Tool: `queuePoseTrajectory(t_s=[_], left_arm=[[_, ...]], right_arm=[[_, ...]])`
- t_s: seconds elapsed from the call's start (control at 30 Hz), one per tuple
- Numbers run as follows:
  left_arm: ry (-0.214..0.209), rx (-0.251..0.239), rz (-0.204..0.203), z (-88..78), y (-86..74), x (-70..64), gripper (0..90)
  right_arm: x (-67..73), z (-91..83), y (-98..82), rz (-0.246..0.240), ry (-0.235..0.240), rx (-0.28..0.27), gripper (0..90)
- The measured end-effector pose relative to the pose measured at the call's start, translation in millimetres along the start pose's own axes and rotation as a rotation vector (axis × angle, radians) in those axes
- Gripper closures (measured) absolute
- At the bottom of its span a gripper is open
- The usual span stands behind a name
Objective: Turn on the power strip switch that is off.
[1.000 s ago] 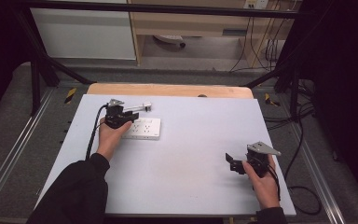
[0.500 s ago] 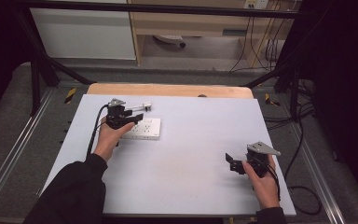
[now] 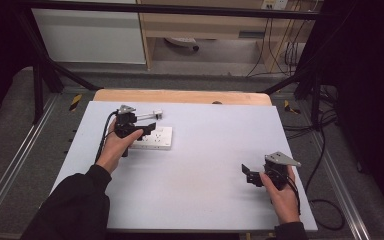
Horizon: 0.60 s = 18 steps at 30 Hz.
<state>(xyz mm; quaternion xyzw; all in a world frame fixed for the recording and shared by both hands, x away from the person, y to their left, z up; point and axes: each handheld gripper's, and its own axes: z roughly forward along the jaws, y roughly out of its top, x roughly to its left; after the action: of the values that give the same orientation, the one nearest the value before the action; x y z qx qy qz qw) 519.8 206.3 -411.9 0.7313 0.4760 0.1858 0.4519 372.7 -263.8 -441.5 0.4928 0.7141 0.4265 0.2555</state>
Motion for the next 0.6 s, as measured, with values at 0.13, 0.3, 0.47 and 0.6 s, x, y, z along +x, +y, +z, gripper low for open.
queuePoseTrajectory(t_s=[0.13,0.3,0.47,0.6], left_arm=[[-0.014,-0.006,0.004,-4.8,2.1,-1.3,10.0],[-0.031,-0.002,0.007,-12.7,4.5,-3.7,10.4],[-0.04,0.015,0.028,-22.0,5.9,-6.5,10.4],[-0.051,0.005,0.035,-29.5,5.9,-8.5,10.2]], right_arm=[[-0.2,-0.1,0.1,0.0,0.0,0.0,2.7],[-0.2,-0.1,0.1,0.0,0.0,-0.001,2.7],[-0.2,-0.2,0.2,0.0,0.001,-0.002,2.7],[0.0,-0.3,0.3,-0.001,0.001,-0.004,2.7]])
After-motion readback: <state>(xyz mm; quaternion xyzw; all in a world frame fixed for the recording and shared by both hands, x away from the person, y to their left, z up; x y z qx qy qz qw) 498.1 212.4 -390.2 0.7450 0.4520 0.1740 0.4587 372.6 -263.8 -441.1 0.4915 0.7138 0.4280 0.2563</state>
